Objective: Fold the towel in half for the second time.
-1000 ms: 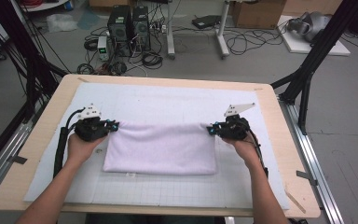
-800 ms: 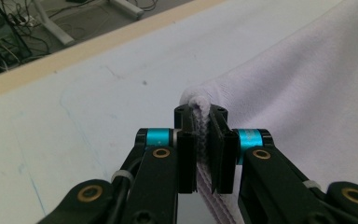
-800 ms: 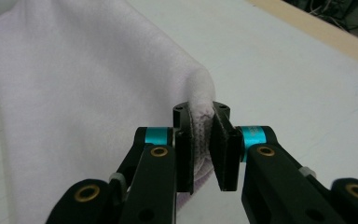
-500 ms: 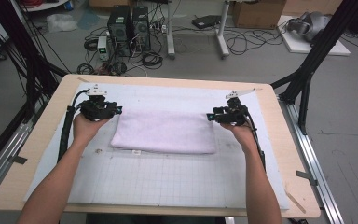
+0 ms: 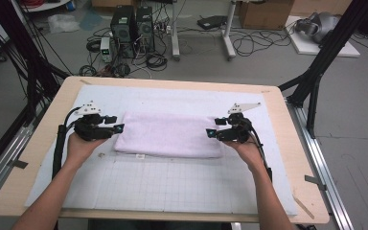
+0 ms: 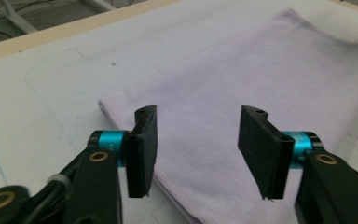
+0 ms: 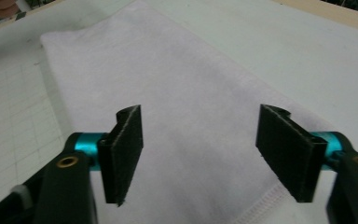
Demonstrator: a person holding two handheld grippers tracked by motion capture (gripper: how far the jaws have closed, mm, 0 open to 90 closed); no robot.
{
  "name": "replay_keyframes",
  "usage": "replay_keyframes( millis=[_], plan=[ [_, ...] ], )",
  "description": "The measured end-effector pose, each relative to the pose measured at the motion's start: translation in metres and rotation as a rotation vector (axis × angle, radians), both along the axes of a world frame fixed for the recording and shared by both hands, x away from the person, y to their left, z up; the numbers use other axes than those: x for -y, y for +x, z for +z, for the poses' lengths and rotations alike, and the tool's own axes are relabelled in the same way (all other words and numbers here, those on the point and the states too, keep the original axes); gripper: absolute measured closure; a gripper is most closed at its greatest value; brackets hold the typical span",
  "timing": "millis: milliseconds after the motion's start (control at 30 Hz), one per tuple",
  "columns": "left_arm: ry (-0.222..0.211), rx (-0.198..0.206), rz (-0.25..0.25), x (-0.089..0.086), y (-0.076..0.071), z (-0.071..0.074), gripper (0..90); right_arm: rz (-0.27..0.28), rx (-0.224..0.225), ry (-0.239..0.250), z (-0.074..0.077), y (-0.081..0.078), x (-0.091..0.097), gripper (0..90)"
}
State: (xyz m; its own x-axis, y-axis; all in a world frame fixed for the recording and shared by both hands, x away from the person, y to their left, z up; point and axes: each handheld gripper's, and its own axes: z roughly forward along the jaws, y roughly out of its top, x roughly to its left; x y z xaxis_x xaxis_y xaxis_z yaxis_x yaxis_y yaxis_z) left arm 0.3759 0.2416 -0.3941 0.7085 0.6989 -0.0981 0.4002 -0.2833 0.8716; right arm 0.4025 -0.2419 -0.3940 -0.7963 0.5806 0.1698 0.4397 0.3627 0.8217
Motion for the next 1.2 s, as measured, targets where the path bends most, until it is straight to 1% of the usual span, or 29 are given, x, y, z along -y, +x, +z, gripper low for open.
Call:
replay_keyframes(
  millis=[100,133,200,267,333,367,400,500,533,567,633,667,700,733,767,833,933,967,1000,1033,1100,1200],
  plan=[
    [0.004,0.004,-0.016,0.000,-0.010,-0.002,42.0,-0.008,0.014,0.008,0.002,-0.006,-0.004,22.3],
    [0.008,0.001,-0.017,-0.001,-0.012,-0.003,40.3,-0.015,0.026,-0.001,0.002,-0.008,-0.005,20.8],
    [0.003,-0.001,-0.018,-0.002,-0.017,-0.003,36.7,-0.028,0.036,-0.013,0.002,-0.013,-0.007,18.2],
    [0.009,0.007,-0.020,-0.004,-0.022,-0.002,35.1,-0.027,0.038,-0.014,0.003,-0.017,-0.007,16.6],
    [0.018,0.005,-0.018,-0.007,-0.026,-0.002,31.3,-0.023,0.050,-0.019,0.002,-0.021,-0.007,14.2],
    [0.018,0.005,-0.016,-0.007,-0.028,-0.003,29.6,-0.022,0.060,-0.032,0.001,-0.024,-0.007,13.4],
    [0.022,0.004,-0.017,-0.008,-0.030,-0.003,29.0,-0.026,0.058,-0.036,0.001,-0.026,-0.007,13.3],
    [0.022,0.006,-0.014,-0.011,-0.038,-0.005,22.3,-0.026,0.072,-0.036,0.001,-0.032,-0.004,12.4],
    [0.028,0.003,-0.014,-0.012,-0.040,-0.006,21.9,-0.028,0.074,-0.031,0.001,-0.035,-0.003,12.4],
    [0.037,-0.007,-0.007,-0.013,-0.041,-0.007,20.7,-0.026,0.075,-0.026,0.001,-0.036,-0.002,12.3],
    [0.042,-0.010,-0.004,-0.013,-0.042,-0.007,17.7,-0.023,0.074,-0.027,0.001,-0.040,0.000,12.2],
    [0.047,-0.016,0.006,-0.015,-0.045,-0.009,17.1,-0.021,0.077,-0.028,0.001,-0.043,0.002,11.9],
    [0.046,-0.013,0.010,-0.016,-0.046,-0.009,16.9,-0.020,0.075,-0.032,0.001,-0.044,0.002,11.6],
    [0.050,-0.012,0.008,-0.016,-0.047,-0.009,16.3,-0.023,0.075,-0.044,0.002,-0.046,0.003,11.6],
    [0.053,-0.009,0.008,-0.017,-0.049,-0.009,16.0,-0.023,0.079,-0.045,0.003,-0.048,0.004,11.6],
    [0.057,-0.011,0.008,-0.017,-0.052,-0.008,14.4,-0.022,0.085,-0.038,0.006,-0.052,0.004,11.6],
    [0.053,0.003,0.009,-0.016,-0.058,-0.008,12.3,-0.016,0.096,-0.030,0.011,-0.057,0.005,11.6],
    [0.059,0.005,0.004,-0.016,-0.060,-0.008,12.0,-0.019,0.110,-0.032,0.011,-0.060,0.005,11.6],
    [0.067,0.006,-0.001,-0.016,-0.062,-0.008,12.0,-0.019,0.118,-0.029,0.011,-0.061,0.006,11.6],
    [0.073,0.007,-0.002,-0.015,-0.063,-0.008,12.0,-0.021,0.115,-0.019,0.009,-0.063,0.007,11.6],
    [0.081,0.014,-0.004,-0.016,-0.065,-0.007,11.9,-0.026,0.107,-0.017,0.005,-0.066,0.009,11.6],
    [0.082,0.015,-0.001,-0.018,-0.068,-0.007,11.8,-0.036,0.103,-0.014,0.000,-0.073,0.013,11.6]
  ],
)
